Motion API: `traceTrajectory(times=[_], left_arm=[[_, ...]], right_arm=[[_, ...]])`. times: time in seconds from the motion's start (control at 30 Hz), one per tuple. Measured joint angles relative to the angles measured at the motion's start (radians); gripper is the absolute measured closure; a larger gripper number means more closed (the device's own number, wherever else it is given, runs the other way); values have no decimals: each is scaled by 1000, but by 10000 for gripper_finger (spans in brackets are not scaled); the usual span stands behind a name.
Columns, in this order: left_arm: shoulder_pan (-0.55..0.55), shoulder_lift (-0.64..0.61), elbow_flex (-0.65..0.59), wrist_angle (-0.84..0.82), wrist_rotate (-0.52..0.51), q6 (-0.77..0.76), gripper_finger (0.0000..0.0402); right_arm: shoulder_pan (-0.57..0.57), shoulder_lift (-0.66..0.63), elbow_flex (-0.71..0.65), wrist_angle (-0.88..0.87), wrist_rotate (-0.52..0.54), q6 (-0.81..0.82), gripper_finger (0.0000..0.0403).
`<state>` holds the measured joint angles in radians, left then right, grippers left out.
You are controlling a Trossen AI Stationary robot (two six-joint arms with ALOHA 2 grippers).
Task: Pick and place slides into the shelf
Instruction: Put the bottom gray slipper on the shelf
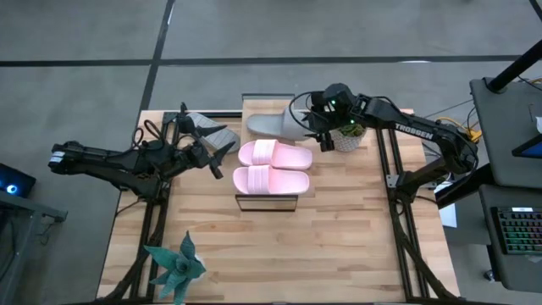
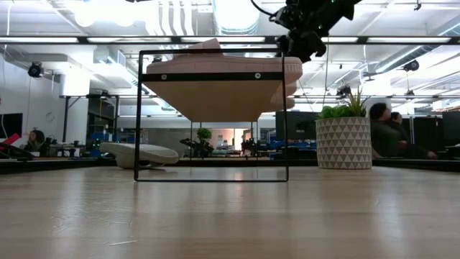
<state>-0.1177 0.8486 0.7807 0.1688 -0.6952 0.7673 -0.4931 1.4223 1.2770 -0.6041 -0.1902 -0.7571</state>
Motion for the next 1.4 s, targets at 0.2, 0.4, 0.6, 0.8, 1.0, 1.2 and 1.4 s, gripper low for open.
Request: traceTrajectory(times=[0.2,0.4,0.6,0.8,1.0,1.2,1.4], left_arm=[[0,0,0,0,-1,0,175],[0,0,0,-8,-2,0,175],[0,0,-2,-30,-2,0,175],[0,0,-1,-30,-2,0,175],[0,2,-1,-31,-7,0,175],[0,2,-2,-54,-15,-1,175],[0,2,-2,-53,-18,-1,175]], right_arm=[[0,0,22,-4,8,-85,177],[0,0,8,-23,84,-255,177],[-5,15,-55,56,131,-403,177],[-5,43,-112,211,193,-432,177],[-5,73,-146,305,193,-461,178],[-5,75,-154,351,192,-460,209],[-5,72,-159,354,187,-460,288]])
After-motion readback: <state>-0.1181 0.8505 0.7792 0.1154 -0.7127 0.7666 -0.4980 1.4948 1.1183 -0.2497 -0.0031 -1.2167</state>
